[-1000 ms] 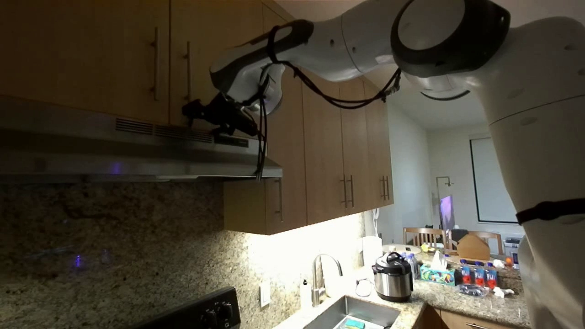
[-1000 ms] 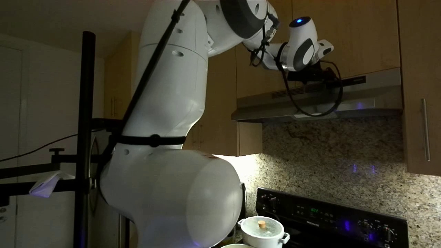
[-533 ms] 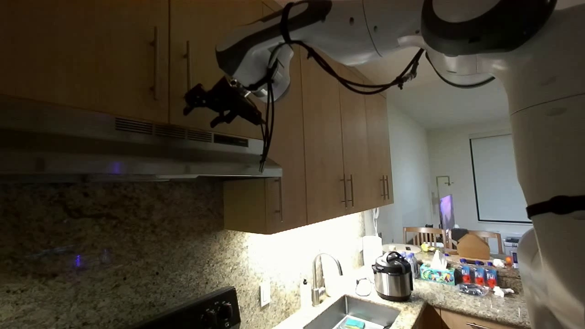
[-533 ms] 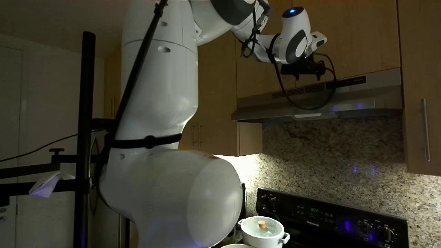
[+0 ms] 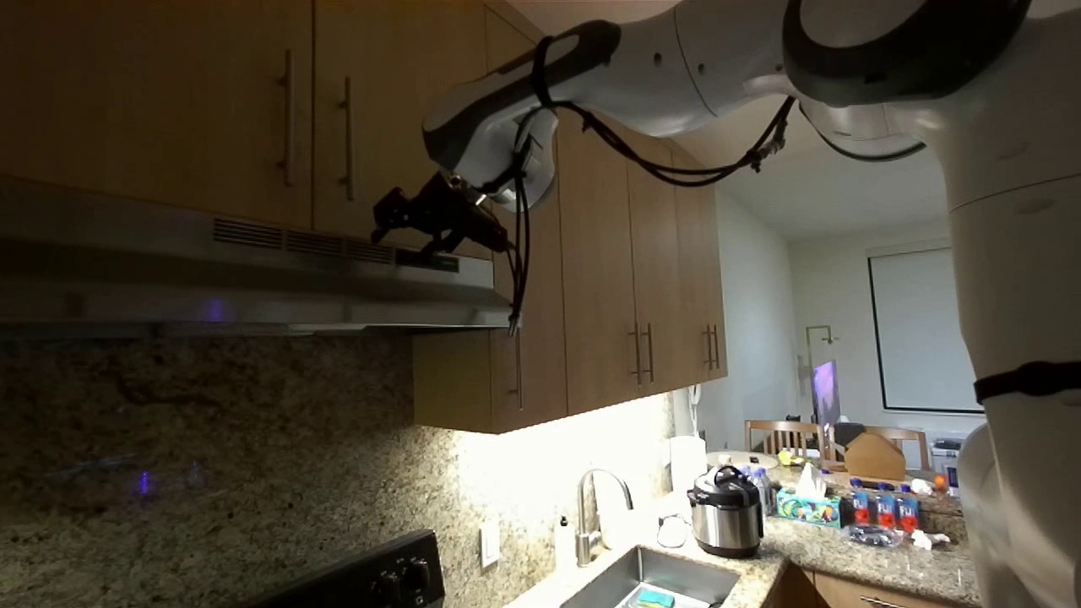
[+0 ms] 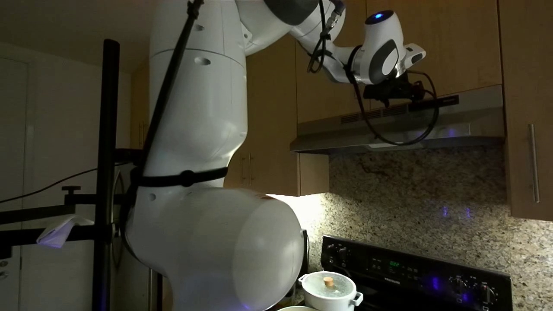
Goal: Turn on the stove overhead light
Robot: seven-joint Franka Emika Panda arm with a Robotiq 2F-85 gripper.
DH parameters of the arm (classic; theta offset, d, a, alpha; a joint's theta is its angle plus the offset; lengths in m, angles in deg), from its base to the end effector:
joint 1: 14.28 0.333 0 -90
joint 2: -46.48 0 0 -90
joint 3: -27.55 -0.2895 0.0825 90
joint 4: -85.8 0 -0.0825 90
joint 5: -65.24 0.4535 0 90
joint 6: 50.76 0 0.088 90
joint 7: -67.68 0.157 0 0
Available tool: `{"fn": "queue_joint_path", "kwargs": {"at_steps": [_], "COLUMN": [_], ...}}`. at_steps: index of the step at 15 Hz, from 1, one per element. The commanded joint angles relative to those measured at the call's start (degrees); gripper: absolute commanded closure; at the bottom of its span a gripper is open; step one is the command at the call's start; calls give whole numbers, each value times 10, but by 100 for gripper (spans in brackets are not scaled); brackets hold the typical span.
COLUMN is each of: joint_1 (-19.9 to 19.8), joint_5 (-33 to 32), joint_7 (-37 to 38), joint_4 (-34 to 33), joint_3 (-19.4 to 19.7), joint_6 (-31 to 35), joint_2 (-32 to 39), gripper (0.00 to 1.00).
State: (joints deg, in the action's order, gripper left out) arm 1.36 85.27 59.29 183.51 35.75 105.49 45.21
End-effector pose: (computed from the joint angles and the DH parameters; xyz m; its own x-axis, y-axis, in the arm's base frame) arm 0.7107 0.0858 0.6513 0.5157 -0.1099 0.8497 0.1603 -0.9618 -0.2217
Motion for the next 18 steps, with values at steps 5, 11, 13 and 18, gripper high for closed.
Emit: {"fn": "queue_joint_path", "kwargs": {"at_steps": [5,11,13,18], "joint_1": [0,3,4,3], "joint_5": [4,4,4,-3], "joint_7": [-4,-6,-8,-5], "joint_4": [-7,-27,-38,-64], "joint_3": [3,2,1,2], "joint_6": [4,-2,-1,0], "joint_2": [9,30,38,51], "gripper": [0,0,0,0]}}
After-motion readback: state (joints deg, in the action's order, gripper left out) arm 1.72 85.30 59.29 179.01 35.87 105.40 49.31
